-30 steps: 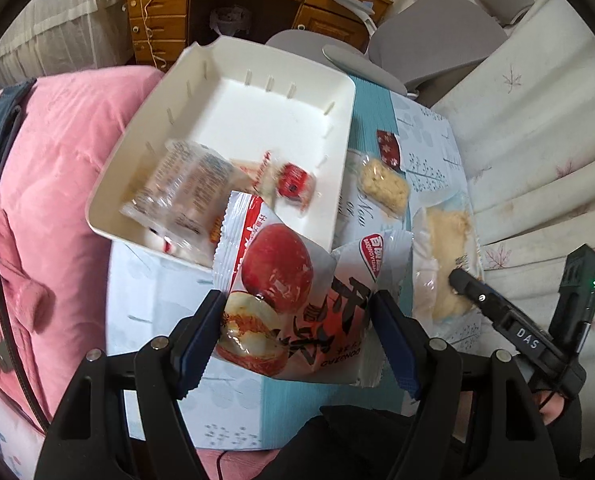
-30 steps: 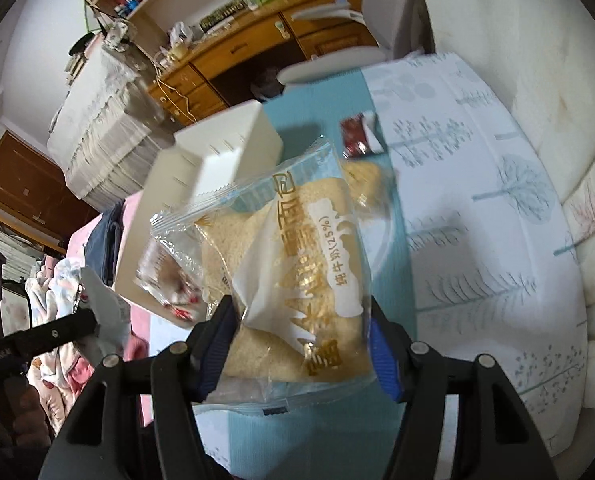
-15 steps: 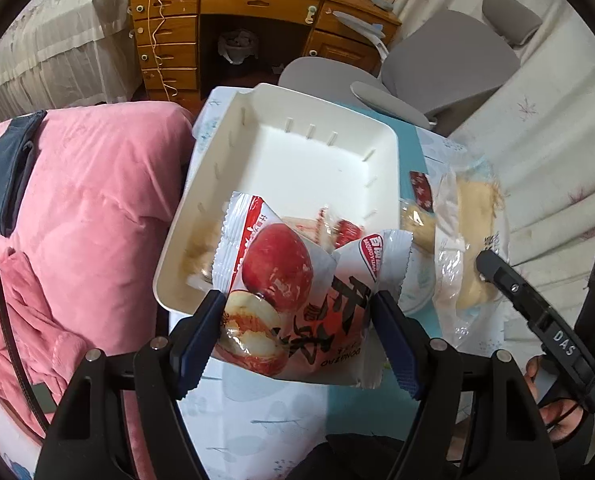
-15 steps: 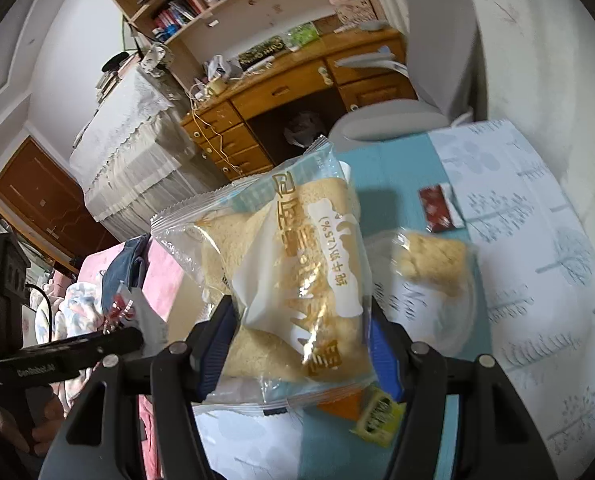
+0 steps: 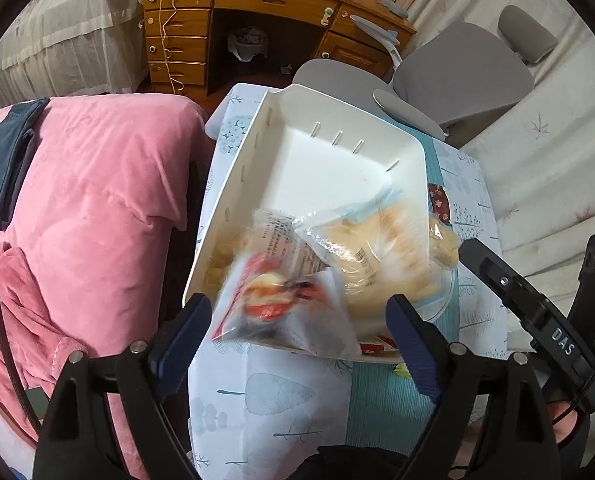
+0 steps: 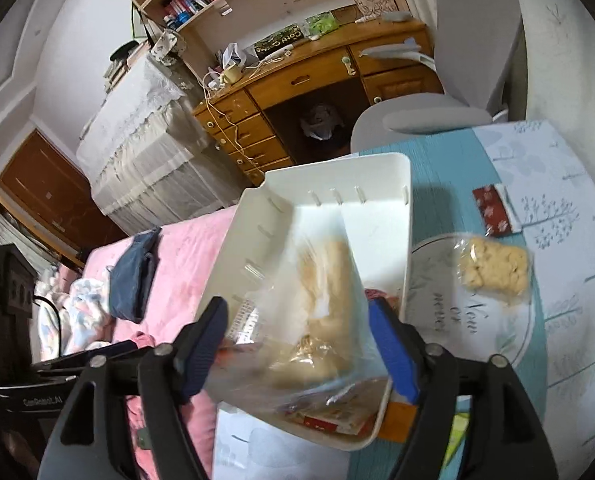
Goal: Organize snacks
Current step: 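Carry both bags over the white tray and open both tools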
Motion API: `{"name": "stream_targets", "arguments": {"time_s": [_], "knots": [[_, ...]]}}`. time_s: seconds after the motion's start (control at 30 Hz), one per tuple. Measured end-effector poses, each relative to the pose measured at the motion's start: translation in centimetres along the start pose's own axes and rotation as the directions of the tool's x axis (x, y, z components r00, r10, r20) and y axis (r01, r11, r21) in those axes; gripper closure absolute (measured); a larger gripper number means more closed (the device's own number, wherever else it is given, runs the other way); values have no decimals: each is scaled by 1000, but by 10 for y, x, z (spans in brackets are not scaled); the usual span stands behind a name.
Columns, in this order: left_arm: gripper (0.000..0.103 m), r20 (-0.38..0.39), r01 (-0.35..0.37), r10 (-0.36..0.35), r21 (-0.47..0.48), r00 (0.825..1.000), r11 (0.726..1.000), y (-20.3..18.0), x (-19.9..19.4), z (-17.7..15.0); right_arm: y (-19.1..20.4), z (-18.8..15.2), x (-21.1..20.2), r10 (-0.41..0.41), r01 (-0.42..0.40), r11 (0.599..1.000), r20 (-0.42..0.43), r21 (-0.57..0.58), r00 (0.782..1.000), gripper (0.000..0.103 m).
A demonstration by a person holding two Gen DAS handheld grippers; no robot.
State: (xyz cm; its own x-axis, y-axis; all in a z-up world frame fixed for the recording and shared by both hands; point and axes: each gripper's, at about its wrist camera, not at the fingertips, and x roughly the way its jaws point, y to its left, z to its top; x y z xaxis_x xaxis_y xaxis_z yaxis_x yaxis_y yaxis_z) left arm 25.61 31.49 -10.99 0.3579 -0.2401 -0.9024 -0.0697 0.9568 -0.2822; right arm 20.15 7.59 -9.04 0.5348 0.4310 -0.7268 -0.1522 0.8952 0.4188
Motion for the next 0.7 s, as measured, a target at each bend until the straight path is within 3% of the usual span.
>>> {"name": "stream_targets", "arguments": {"time_s": [0.03,0.3,0.7], "knots": [[15,0,0,0,-2,1000,1000,1,0,0,-1,-1,0,-5,5,1000,-1,6,1000,20],[15,2,12,-12,11,1000,1000,-9,1,-10,-14,-9,-12,-31,31,999,-2,40,1000,20],[15,-37,26,-23,90,999,996,-61,17,-49,-60,-41,-25,-92,100,988,-74,115,993,20]]}}
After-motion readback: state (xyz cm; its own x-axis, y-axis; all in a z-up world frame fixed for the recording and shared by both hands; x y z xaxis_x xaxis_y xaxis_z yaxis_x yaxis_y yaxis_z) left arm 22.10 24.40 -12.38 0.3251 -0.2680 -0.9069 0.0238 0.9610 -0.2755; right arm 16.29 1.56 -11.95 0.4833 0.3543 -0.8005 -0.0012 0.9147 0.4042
